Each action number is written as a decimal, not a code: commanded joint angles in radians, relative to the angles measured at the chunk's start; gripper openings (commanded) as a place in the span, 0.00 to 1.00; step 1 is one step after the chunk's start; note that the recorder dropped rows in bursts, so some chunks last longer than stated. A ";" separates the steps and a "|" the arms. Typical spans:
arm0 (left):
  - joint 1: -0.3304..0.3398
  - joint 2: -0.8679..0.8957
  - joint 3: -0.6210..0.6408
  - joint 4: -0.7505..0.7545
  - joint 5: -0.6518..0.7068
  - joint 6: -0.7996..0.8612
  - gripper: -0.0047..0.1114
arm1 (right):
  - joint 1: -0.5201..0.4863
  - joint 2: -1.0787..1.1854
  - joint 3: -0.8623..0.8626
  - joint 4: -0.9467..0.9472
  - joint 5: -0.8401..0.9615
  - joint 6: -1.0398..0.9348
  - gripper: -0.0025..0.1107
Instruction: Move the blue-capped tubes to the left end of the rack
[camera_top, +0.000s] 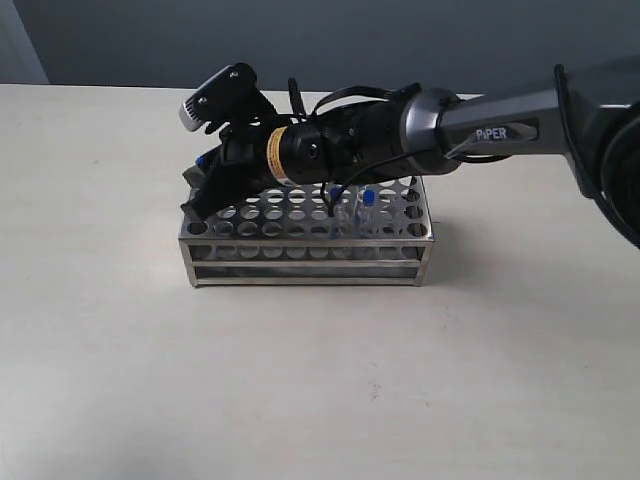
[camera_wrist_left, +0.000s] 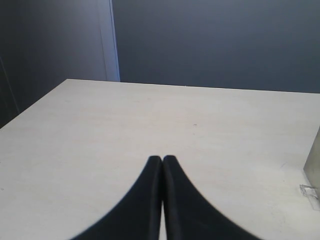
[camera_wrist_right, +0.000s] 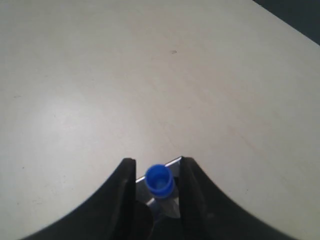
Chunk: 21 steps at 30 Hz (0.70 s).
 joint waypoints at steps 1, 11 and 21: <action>-0.007 -0.004 0.003 -0.004 -0.003 -0.002 0.04 | -0.006 -0.013 -0.003 -0.009 0.011 0.001 0.29; -0.007 -0.004 0.003 -0.004 -0.003 -0.001 0.04 | -0.044 -0.314 0.054 -0.061 0.398 0.001 0.29; -0.007 -0.004 0.003 -0.004 -0.003 -0.001 0.04 | -0.044 -0.411 0.365 0.017 0.471 0.000 0.29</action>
